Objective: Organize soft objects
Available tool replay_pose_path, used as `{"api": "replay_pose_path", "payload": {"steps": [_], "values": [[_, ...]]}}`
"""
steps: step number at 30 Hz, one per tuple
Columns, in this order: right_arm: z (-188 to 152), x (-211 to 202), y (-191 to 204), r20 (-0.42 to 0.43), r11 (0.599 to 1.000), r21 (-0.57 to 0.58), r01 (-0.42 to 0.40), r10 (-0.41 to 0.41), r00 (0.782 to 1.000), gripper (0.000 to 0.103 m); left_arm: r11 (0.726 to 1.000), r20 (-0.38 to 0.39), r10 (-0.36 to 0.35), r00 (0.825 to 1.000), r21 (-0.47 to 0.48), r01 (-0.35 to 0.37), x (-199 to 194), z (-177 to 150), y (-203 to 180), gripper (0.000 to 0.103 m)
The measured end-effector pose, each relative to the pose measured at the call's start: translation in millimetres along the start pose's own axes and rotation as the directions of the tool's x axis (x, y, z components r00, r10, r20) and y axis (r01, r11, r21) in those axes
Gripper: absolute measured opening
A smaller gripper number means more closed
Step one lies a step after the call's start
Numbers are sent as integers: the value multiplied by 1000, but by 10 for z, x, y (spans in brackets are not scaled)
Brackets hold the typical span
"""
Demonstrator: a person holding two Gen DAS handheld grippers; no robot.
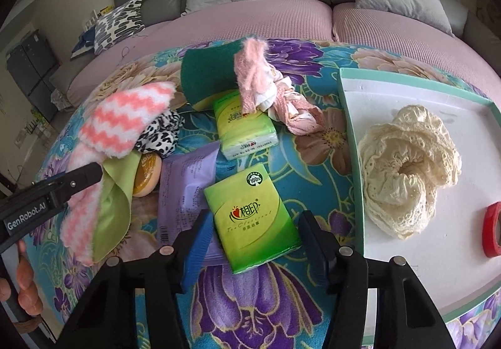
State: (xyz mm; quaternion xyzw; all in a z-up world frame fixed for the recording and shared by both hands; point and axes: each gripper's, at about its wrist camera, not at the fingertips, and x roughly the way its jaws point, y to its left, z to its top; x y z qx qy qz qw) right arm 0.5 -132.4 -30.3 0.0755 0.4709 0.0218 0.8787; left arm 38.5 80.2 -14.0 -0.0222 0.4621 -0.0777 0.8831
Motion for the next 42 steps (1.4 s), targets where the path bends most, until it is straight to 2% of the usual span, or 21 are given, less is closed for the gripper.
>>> {"api": "replay_pose_path", "payload": {"steps": [3, 10, 12, 20, 26, 34, 38, 42], "values": [[0, -6, -32, 0, 1000, 20, -8, 8, 1000, 58, 1000, -1, -8, 1000, -4, 8, -1, -1, 3, 22], [-6, -17, -63, 3, 999, 36, -15, 15, 1000, 58, 1000, -1, -11, 1000, -18, 11, -6, 3, 17, 18], [-8, -18, -70, 4, 999, 41, -17, 17, 1000, 58, 1000, 0, -13, 1000, -19, 13, -6, 6, 19, 13], [-8, -21, -82, 7, 999, 45, -17, 17, 1000, 58, 999, 24, -25, 999, -41, 26, -66, 17, 43, 10], [12, -153, -155, 62, 995, 85, -45, 40, 997, 57, 998, 114, -35, 993, -53, 41, -327, 77, 59, 9], [47, -527, -302, 193, 987, 146, -69, 40, 980, 56, 997, 255, -53, 965, -43, 66, -787, 161, 20, 9], [58, -652, -396, 220, 984, 170, -57, 19, 975, 56, 996, 289, -75, 954, -22, 86, -914, 205, -58, 9], [43, -794, -551, 242, 979, 206, -5, -46, 969, 56, 995, 294, -102, 950, 10, 104, -955, 251, -209, 9]]}}
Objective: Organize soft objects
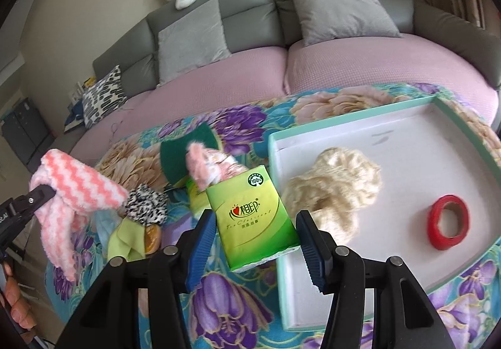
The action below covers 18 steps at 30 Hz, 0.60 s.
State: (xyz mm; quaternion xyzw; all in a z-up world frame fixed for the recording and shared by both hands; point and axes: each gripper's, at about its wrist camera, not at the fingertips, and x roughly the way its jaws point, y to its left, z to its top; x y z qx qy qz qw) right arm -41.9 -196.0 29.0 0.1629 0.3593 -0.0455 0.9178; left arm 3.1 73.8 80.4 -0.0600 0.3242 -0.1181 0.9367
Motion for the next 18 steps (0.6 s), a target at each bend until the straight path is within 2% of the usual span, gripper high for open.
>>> {"api": "replay_pose_path", "payload": {"steps": [4, 8, 13, 18], "values": [[52, -126, -275, 28, 997, 46, 69, -70, 997, 56, 999, -5, -24, 1000, 47, 24, 5, 52, -262, 9], [101, -268, -613, 58, 980, 113, 163, -170, 984, 56, 992, -4, -71, 997, 109, 71, 1, 124, -604, 9], [134, -380, -1028, 76, 947, 191, 260, -278, 958, 56, 970, -20, -128, 992, 203, 129, 93, 169, -1137, 9], [157, -437, -1305, 88, 917, 249, 312, -342, 936, 56, 941, -58, -190, 980, 274, 199, 295, 161, -1638, 10]]}}
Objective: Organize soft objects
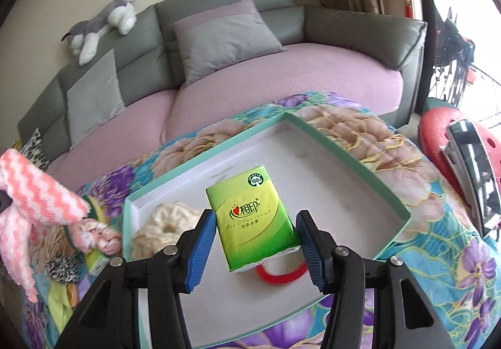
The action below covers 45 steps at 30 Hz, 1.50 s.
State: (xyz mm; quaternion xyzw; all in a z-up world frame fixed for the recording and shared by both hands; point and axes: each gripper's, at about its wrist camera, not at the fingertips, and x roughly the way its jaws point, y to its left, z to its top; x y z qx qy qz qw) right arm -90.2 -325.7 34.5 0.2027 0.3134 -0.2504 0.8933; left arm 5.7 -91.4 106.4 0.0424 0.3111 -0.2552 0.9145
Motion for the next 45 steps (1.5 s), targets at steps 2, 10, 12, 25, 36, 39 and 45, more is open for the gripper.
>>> {"api": "replay_pose_path", "payload": {"steps": [2, 10, 12, 25, 36, 39, 45], "values": [[20, 7, -66, 13, 1000, 13, 15, -15, 1000, 56, 999, -7, -24, 1000, 28, 25, 119, 24, -164, 10], [91, 110, -175, 43, 998, 30, 62, -63, 997, 56, 991, -66, -96, 993, 83, 101, 610, -13, -593, 10], [93, 146, -201, 36, 997, 36, 71, -72, 997, 56, 990, -86, -102, 991, 91, 110, 731, -13, -676, 10], [83, 223, -248, -13, 995, 25, 100, -99, 995, 72, 993, -153, -66, 986, 88, 80, 1035, -79, -794, 46], [46, 246, -278, -67, 992, 5, 129, -128, 989, 92, 997, -143, -10, 990, 79, 21, 1067, -163, -694, 91], [37, 235, -281, -73, 990, -7, 140, -140, 987, 103, 997, -139, -21, 990, 72, 31, 1049, -181, -670, 96], [35, 187, -334, -76, 988, -3, 156, -156, 985, 103, 997, -129, -37, 991, 56, 44, 965, -167, -618, 96]]}}
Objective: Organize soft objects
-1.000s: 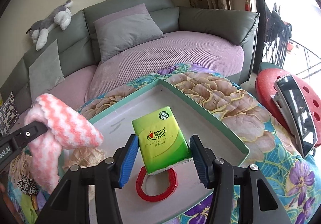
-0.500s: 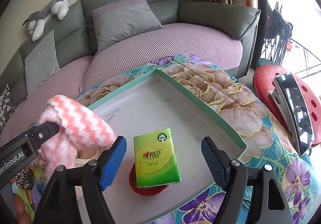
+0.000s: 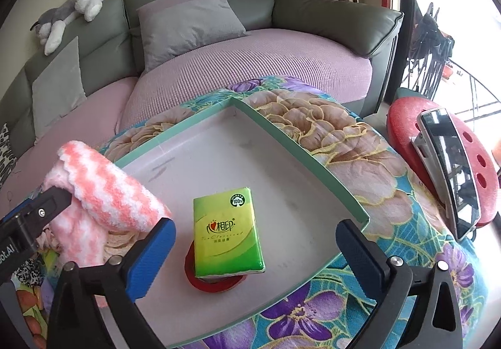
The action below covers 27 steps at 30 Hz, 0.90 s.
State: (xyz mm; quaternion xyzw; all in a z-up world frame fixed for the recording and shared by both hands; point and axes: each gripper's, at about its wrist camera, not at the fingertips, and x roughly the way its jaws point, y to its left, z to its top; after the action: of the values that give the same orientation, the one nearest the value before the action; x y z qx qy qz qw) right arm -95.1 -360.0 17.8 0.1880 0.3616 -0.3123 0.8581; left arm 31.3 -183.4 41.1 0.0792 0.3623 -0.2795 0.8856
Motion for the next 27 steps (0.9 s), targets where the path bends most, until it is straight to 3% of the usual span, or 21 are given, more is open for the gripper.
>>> {"api": "replay_pose_path", "payload": {"steps": [7, 19, 27], "values": [[3, -45, -22, 6, 1000, -1, 17, -17, 1000, 103, 1000, 38, -2, 999, -12, 3, -167, 63, 46, 96], [17, -91, -28, 16, 999, -6, 36, -36, 999, 103, 999, 69, -29, 997, 34, 27, -3, 313, -276, 96], [-9, -43, -44, -15, 999, -7, 37, -38, 999, 103, 999, -79, -6, 997, 39, 9, 363, 115, -326, 96]]}}
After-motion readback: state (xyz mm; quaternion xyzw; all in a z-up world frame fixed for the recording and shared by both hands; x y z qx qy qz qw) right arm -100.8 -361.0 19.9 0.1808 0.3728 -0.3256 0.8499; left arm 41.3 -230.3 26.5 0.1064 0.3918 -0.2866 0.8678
